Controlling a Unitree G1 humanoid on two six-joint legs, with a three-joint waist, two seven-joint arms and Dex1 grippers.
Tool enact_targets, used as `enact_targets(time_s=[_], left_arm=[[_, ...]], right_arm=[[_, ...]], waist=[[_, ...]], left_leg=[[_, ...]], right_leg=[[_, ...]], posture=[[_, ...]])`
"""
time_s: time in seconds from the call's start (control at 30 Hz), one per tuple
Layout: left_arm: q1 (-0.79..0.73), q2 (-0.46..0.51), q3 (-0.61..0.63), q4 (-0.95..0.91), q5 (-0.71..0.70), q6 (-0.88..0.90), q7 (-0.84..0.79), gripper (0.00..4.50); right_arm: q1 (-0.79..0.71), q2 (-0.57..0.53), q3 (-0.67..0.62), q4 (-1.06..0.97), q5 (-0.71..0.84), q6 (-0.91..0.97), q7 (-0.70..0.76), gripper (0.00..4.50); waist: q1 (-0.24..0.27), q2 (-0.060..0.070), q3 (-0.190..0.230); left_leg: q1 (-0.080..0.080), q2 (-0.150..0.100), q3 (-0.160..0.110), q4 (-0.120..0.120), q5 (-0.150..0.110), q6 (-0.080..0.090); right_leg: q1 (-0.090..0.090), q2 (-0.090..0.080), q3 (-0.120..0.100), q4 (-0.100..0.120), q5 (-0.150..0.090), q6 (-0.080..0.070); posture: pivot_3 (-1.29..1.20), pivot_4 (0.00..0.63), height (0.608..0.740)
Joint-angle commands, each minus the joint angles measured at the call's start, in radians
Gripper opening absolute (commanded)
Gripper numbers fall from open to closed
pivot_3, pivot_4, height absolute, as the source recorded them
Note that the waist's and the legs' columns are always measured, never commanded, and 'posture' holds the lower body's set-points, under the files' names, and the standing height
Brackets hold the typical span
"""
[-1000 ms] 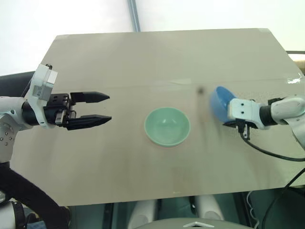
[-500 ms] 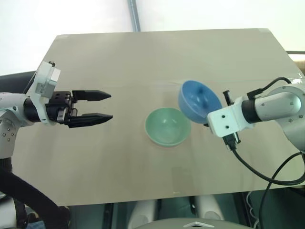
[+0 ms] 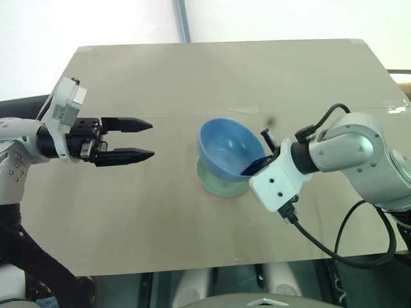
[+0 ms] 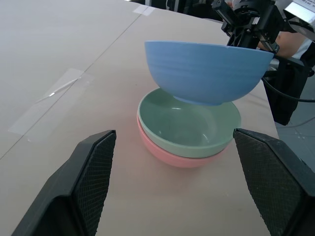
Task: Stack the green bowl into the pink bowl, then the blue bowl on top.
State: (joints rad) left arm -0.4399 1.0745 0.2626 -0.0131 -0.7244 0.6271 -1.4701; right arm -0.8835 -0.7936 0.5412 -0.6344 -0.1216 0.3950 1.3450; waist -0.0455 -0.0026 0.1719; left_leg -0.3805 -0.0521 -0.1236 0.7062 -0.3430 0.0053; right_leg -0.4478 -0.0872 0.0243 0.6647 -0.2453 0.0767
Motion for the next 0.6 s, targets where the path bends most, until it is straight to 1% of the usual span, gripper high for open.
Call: enact_targets(time_s=[0.03, 0.13, 0.17, 0.2, 0.23, 0.27, 0.3, 0.33, 0.43, 0.53, 0.6], left_arm=[[-0.026, 0.037, 0.011, -0.002, 0.001, 0.004, -0.017, 4.02], [-0.034, 0.045, 0.009, 0.002, 0.004, 0.010, -0.023, 4.02], [-0.039, 0.048, 0.006, 0.003, 0.005, 0.013, -0.024, 4.02], [-0.040, 0.053, 0.005, 0.002, 0.003, 0.019, -0.028, 4.02], [-0.044, 0.056, 0.002, 0.003, 0.002, 0.023, -0.030, 4.02], [-0.047, 0.058, -0.001, 0.004, 0.003, 0.025, -0.033, 4.02], [-0.050, 0.060, -0.003, 0.006, 0.005, 0.026, -0.035, 4.02], [-0.055, 0.060, -0.007, 0.009, 0.007, 0.026, -0.036, 4.02], [-0.067, 0.061, -0.015, 0.017, 0.011, 0.027, -0.041, 4.02], [-0.076, 0.059, -0.023, 0.023, 0.015, 0.022, -0.043, 4.02], [-0.072, 0.060, -0.018, 0.021, 0.012, 0.023, -0.044, 4.02]], right_arm=[[-0.017, 0.023, -0.001, -0.042, -0.012, 0.019, -0.003, 0.01], [-0.019, 0.036, -0.001, -0.027, -0.011, 0.025, -0.002, 0.01], [-0.020, 0.039, -0.003, -0.019, -0.009, 0.027, 0.000, 0.44], [-0.022, 0.045, -0.001, -0.007, -0.013, 0.029, -0.003, 0.44], [-0.024, 0.049, 0.000, 0.003, -0.017, 0.029, -0.005, 1.07], [-0.025, 0.055, 0.001, 0.013, -0.025, 0.025, -0.012, 1.22], [-0.031, 0.066, 0.003, 0.026, -0.039, 0.026, -0.026, 1.76], [-0.036, 0.073, 0.003, 0.038, -0.048, 0.024, -0.032, 2.10], [-0.043, 0.082, -0.001, 0.061, -0.052, 0.027, -0.027, 2.10], [-0.039, 0.087, -0.035, 0.055, 0.003, 0.095, -0.011, 2.10], [-0.031, 0.073, -0.105, 0.036, 0.097, 0.195, 0.014, 2.10]], waist=[[-0.001, 0.000, 0.000], [-0.003, 0.000, 0.000], [-0.003, 0.000, 0.000], [-0.004, 0.000, 0.000], [-0.004, 0.000, 0.000], [-0.005, 0.000, 0.000], [-0.007, 0.000, 0.000], [-0.009, 0.000, 0.000], [-0.014, 0.000, 0.000], [-0.020, 0.000, 0.000], [-0.023, 0.000, 0.000]], left_leg=[[0.000, 0.000, 0.000, 0.000, 0.000, 0.000], [0.000, 0.000, 0.000, 0.000, 0.000, 0.000], [0.000, 0.000, 0.000, 0.000, 0.000, 0.000], [0.000, 0.000, 0.000, 0.000, 0.000, 0.000], [0.000, 0.000, 0.000, 0.000, 0.000, 0.000], [0.000, 0.000, 0.000, 0.000, 0.000, 0.000], [0.000, 0.000, 0.000, 0.000, 0.000, 0.000], [0.000, 0.000, 0.000, 0.000, 0.000, 0.000], [0.000, -0.001, 0.000, 0.001, 0.000, 0.000], [0.000, -0.001, -0.001, 0.001, 0.000, 0.000], [0.000, -0.001, -0.001, 0.001, 0.000, 0.000]], right_leg=[[0.000, 0.000, 0.000, 0.000, 0.000, 0.000], [0.000, 0.000, 0.000, 0.000, 0.000, 0.000], [0.000, 0.000, 0.000, 0.000, 0.000, 0.000], [0.000, 0.000, 0.000, 0.000, 0.000, 0.000], [0.000, 0.000, 0.000, 0.000, 0.000, 0.000], [0.000, 0.000, 0.000, 0.000, 0.000, 0.000], [0.000, 0.000, 0.000, 0.000, 0.000, 0.000], [0.000, 0.000, 0.000, 0.000, 0.000, 0.000], [0.000, 0.000, 0.000, 0.001, 0.000, 0.000], [0.000, 0.000, 0.000, 0.001, 0.000, 0.000], [0.000, 0.000, 0.000, 0.001, 0.000, 0.000]], posture=[[0.00, 0.150, 0.740], [0.00, 0.150, 0.740], [0.00, 0.150, 0.740], [0.00, 0.150, 0.740], [0.00, 0.150, 0.740], [0.00, 0.150, 0.740], [0.00, 0.150, 0.740], [0.00, 0.150, 0.740], [0.00, 0.150, 0.740], [0.00, 0.150, 0.740], [0.00, 0.150, 0.740]])
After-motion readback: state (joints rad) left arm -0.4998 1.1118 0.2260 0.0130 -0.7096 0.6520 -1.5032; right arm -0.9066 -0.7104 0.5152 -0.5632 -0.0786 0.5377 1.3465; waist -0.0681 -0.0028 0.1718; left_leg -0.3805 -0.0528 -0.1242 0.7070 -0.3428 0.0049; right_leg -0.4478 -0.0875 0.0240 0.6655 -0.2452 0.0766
